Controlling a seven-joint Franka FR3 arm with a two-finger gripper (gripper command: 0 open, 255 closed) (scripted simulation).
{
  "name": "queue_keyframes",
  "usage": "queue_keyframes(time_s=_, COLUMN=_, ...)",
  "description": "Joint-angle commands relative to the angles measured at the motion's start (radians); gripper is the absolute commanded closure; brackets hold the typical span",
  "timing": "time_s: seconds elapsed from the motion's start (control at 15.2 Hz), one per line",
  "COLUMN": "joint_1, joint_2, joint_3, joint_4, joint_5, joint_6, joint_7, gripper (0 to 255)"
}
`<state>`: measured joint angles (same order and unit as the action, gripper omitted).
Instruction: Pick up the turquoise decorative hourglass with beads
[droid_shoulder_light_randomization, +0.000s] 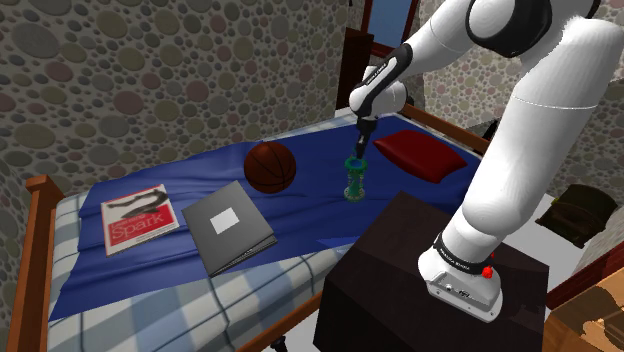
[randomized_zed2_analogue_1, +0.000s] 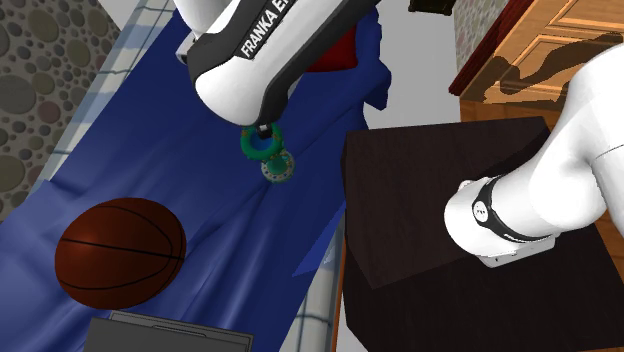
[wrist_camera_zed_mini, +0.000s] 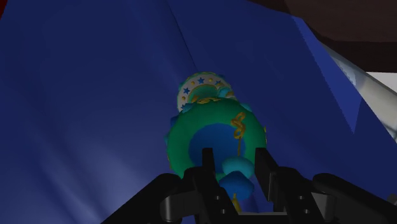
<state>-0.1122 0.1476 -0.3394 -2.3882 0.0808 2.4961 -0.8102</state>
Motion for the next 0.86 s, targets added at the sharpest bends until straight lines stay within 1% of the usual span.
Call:
queue_keyframes(time_s=0.0, joint_1=0.001, joint_2=-0.024, joint_3=-0.005, joint_4=0.005, joint_5=-0.015, joint_6=-0.026, joint_7=0.008, gripper=255)
queue_keyframes(time_s=0.66, joint_1=0.007, joint_2=-0.134, joint_3=-0.014, joint_4=0.036, joint_5=-0.075, joint_6=-0.160, joint_7=0.052, gripper=255)
queue_keyframes(time_s=0.79, joint_1=0.007, joint_2=-0.135, joint_3=-0.014, joint_4=0.036, joint_5=-0.076, joint_6=-0.162, joint_7=0.052, gripper=255)
